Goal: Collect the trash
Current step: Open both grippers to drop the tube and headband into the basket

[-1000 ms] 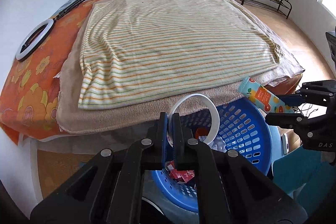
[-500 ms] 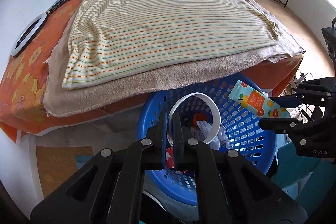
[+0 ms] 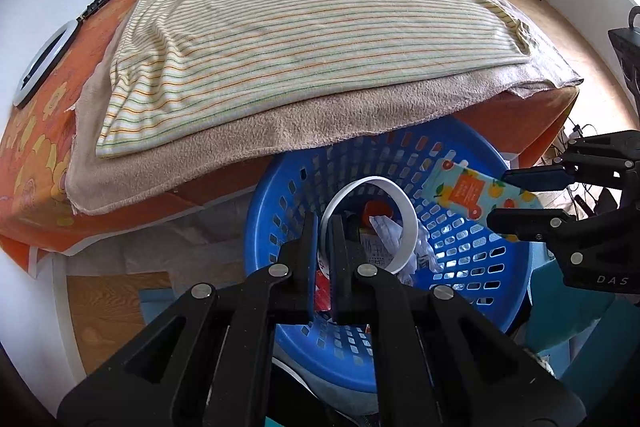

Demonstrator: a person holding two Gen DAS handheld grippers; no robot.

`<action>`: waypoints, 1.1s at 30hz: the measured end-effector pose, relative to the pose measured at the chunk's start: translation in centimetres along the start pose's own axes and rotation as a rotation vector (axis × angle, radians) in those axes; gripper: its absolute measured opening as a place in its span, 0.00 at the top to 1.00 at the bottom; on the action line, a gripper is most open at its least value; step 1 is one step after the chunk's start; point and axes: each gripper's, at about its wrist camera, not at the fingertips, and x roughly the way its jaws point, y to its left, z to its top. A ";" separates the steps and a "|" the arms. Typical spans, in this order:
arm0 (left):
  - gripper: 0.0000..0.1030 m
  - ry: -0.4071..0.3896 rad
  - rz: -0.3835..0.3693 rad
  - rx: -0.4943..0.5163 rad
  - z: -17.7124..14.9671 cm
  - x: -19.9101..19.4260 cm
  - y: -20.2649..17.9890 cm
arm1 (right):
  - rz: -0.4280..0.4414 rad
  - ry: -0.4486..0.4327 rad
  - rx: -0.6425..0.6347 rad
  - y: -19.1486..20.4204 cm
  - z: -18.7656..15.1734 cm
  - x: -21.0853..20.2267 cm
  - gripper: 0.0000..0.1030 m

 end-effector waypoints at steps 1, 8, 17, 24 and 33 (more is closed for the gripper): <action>0.98 0.003 0.000 0.002 -0.1 0.1 -0.1 | 0.000 0.000 0.000 0.0 0.0 0.0 0.65; 0.83 0.029 0.013 0.008 -0.1 0.9 -0.3 | -0.005 0.001 0.005 -0.1 0.1 0.2 0.65; 0.49 0.021 0.035 0.001 0.0 1.0 -0.1 | -0.022 -0.001 0.011 -0.4 0.1 0.3 0.47; 0.37 0.017 0.047 -0.005 0.1 1.0 0.0 | -0.041 -0.002 0.017 -0.5 0.3 0.3 0.34; 0.28 0.009 0.053 -0.020 0.4 0.9 0.4 | -0.065 -0.018 0.033 -0.8 0.4 -0.2 0.20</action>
